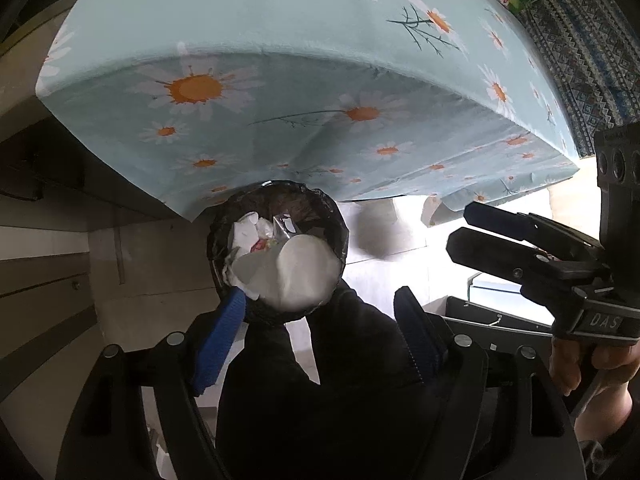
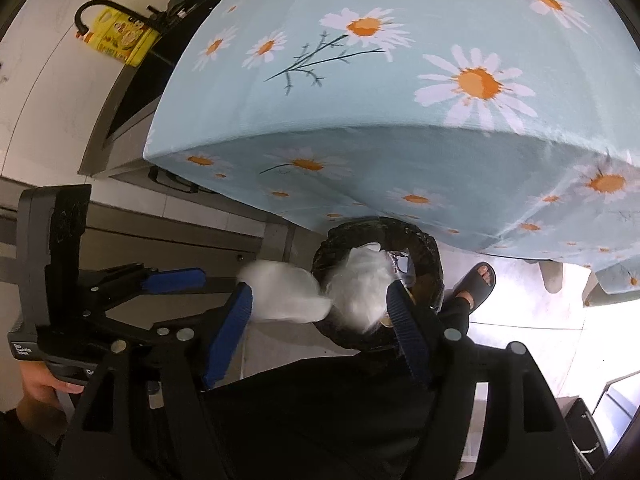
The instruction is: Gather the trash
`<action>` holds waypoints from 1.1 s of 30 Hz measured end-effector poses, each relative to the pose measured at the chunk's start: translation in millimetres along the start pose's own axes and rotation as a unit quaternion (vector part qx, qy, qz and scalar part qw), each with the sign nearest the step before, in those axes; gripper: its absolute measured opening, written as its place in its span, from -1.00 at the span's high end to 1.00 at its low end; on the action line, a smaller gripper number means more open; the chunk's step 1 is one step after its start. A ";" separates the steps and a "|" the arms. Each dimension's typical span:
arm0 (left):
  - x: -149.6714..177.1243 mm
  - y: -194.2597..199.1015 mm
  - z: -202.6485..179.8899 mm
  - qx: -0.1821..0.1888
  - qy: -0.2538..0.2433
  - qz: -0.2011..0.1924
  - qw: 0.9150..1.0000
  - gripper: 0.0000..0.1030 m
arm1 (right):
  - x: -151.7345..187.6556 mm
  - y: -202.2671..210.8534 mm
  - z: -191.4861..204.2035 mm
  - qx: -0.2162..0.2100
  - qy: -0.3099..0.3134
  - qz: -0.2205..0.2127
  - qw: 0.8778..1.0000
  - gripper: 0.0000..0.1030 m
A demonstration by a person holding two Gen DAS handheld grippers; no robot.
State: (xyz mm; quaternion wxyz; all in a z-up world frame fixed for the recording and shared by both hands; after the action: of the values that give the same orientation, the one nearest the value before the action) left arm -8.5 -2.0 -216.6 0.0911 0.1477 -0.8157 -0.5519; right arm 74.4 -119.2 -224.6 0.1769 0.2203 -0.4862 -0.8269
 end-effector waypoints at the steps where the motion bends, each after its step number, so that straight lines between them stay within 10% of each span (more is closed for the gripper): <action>1: -0.1 0.9 0.8 0.000 0.000 -0.001 1.000 -0.45 | 0.8 1.7 -0.4 0.001 -0.002 -0.002 1.000 -0.35; 33: 6.4 109.0 -51.3 0.010 -0.036 -0.121 0.992 -0.45 | 2.3 132.1 30.9 0.043 0.049 -0.143 0.988 -0.54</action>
State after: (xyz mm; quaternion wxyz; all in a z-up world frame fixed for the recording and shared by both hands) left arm -13.8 -11.1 -96.5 -0.0068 0.2262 -0.8001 -0.5555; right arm 66.2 -159.3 -95.3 0.0711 0.3352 -0.4754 -0.8103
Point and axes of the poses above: each gripper's, at about its wrist camera, not at the fingertips, and y roughly against the way its jaws point, z to its left, x to its underside, the point moved 2 cm from there along -y, roughly the way its jaws point, and after that the axes turned 4 degrees about y, right-handed, at the moved point
